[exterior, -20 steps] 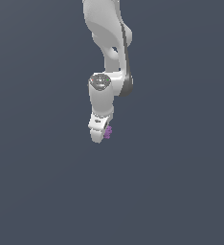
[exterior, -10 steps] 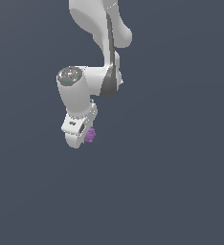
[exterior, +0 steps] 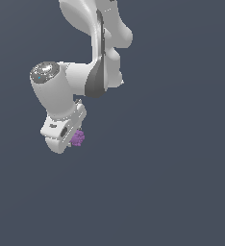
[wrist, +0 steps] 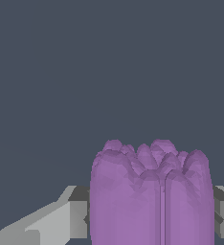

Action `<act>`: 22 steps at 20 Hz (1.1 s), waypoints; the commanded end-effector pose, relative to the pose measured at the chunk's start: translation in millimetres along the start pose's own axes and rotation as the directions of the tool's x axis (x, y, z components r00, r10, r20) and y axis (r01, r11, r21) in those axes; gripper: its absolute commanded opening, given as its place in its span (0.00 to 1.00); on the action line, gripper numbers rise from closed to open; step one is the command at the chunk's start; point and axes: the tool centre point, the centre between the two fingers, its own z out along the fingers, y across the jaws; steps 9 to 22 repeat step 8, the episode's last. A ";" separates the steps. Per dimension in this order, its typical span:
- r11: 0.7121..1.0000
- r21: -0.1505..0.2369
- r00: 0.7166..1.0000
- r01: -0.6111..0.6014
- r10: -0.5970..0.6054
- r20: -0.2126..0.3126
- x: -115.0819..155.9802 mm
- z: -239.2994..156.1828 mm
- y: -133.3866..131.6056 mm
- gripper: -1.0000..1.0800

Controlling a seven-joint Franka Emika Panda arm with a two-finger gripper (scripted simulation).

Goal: Pick up the object and move it to a goal position.

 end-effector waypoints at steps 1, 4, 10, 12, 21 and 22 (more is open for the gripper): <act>1.000 0.000 1.000 0.001 -0.001 0.000 -3.8 -4.0 6.3 0.00; 1.000 0.000 1.000 0.001 -0.001 0.000 -6.5 -6.6 10.7 0.00; 1.000 0.000 1.000 0.001 -0.001 0.000 -7.7 -7.7 12.8 0.00; 1.000 0.000 1.000 0.001 -0.001 0.000 -7.7 -7.7 12.8 0.00; 1.000 0.000 1.000 0.001 -0.001 0.000 -7.7 -7.7 12.8 0.00; 1.000 0.000 1.000 0.001 -0.001 0.000 -7.7 -7.7 12.8 0.00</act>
